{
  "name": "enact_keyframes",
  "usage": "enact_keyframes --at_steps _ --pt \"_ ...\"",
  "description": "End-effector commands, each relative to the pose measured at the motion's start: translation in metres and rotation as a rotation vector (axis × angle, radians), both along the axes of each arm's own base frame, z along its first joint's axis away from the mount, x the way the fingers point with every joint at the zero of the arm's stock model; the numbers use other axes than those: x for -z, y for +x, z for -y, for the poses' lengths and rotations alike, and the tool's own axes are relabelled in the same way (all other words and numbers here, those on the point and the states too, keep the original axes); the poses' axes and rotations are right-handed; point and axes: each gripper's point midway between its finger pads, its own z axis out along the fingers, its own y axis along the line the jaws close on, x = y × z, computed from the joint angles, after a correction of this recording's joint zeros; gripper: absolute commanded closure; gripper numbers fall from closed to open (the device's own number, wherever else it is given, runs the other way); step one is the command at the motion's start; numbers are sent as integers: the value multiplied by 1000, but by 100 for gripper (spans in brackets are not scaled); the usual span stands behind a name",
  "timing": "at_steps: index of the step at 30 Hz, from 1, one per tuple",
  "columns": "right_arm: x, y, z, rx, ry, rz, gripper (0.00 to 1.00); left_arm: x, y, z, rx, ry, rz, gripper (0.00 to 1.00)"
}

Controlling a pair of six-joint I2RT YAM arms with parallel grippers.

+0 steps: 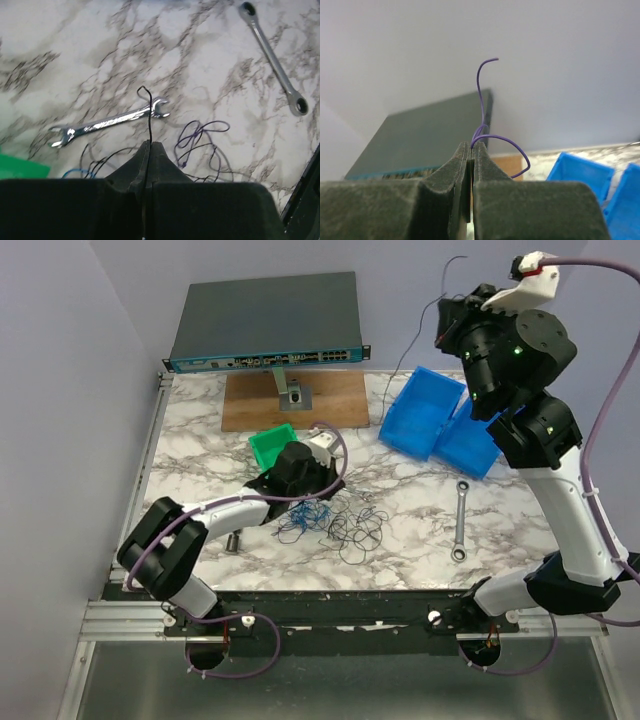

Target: Untangle the cables

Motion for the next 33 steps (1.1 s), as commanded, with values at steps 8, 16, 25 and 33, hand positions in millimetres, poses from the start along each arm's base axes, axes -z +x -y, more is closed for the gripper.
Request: enact_keyframes --at_steps 8,16,25,33 --pt "-51 1 74 428 -81 136 99 14 14 -85 -213 -171 -211 100" --pt "6 36 67 511 -225 27 98 -18 -2 -83 -142 -269 -103 100" --pt "42 89 73 513 -219 -29 98 -39 -17 -73 -57 -299 -10 100" --pt "57 129 70 519 -247 -59 98 -37 -20 -64 -31 -283 -8 100"
